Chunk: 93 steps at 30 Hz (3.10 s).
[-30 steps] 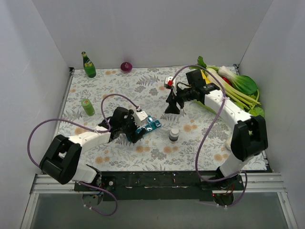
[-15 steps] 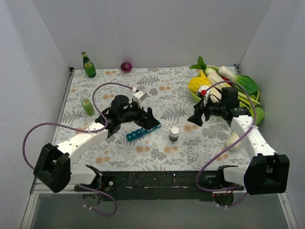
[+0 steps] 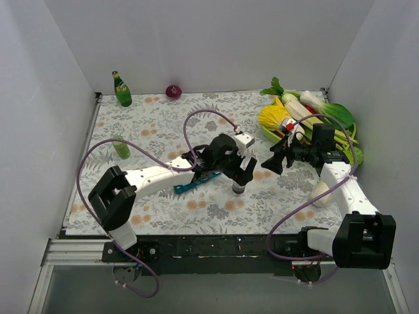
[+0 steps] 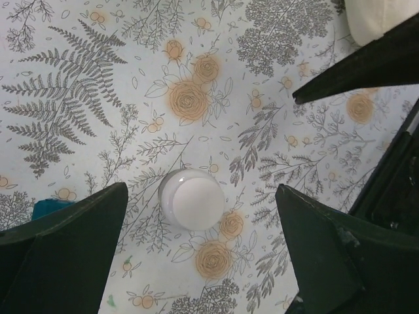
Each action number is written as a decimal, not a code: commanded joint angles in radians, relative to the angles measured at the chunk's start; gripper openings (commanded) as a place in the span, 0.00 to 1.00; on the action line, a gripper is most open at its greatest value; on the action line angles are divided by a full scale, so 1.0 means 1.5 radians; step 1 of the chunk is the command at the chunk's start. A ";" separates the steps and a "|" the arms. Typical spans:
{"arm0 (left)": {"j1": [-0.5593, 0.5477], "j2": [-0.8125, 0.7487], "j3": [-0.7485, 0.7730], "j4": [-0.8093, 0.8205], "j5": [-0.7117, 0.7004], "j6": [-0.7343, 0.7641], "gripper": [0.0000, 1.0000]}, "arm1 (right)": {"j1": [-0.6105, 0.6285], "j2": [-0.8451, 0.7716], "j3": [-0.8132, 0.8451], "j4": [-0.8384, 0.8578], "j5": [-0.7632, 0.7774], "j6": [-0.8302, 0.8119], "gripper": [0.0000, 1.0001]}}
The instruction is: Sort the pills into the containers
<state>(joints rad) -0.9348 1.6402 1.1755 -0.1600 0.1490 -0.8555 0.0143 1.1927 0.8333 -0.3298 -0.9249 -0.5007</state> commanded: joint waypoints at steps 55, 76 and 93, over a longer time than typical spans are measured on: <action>-0.104 0.094 0.181 -0.232 -0.237 -0.107 0.09 | 0.060 0.021 0.009 -0.114 0.034 -0.192 0.92; 0.027 -0.206 -0.132 0.104 -0.021 -0.391 0.00 | 0.277 -0.032 -0.022 0.055 0.041 -0.100 0.93; 0.072 -0.294 -0.259 0.271 -0.033 -0.551 0.00 | 0.296 -0.033 -0.010 0.128 -0.011 0.015 0.69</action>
<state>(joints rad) -0.8486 1.2491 0.8093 0.1593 0.0925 -1.6169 0.4530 1.1538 0.7891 -0.1707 -0.8707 -0.5159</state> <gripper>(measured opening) 0.412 0.725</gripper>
